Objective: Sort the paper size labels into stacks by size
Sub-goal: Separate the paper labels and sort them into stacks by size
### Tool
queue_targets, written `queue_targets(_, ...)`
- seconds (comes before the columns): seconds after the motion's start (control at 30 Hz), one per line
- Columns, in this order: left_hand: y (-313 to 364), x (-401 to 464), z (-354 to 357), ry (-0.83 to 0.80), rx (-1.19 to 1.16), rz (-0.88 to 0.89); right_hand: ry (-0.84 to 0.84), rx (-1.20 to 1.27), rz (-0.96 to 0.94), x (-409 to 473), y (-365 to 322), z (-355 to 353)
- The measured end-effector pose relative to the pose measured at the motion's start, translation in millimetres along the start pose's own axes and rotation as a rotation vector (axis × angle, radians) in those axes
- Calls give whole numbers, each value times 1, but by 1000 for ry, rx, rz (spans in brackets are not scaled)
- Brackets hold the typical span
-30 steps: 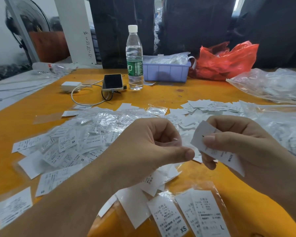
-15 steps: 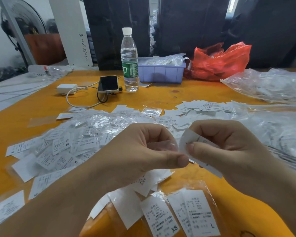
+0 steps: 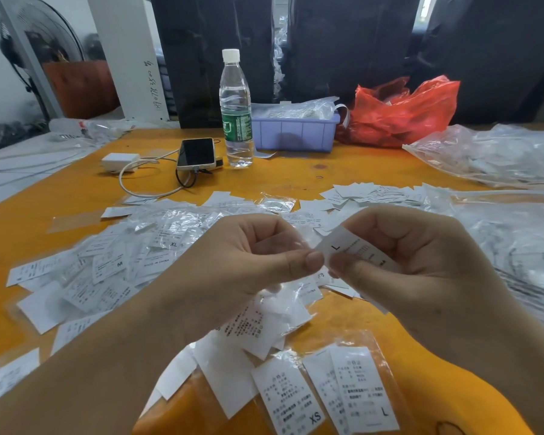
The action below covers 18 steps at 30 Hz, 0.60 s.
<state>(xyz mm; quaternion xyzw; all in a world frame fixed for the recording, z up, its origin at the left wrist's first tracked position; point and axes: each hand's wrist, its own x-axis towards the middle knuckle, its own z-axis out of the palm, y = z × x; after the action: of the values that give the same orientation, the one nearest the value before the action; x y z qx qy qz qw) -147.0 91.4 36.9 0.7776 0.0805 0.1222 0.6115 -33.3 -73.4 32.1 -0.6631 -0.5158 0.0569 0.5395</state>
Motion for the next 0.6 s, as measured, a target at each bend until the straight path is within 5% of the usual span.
queue_targets(0.6, -3, -1, 2, -13, -16, 80, -81, 76, 80, 1, 9, 7)
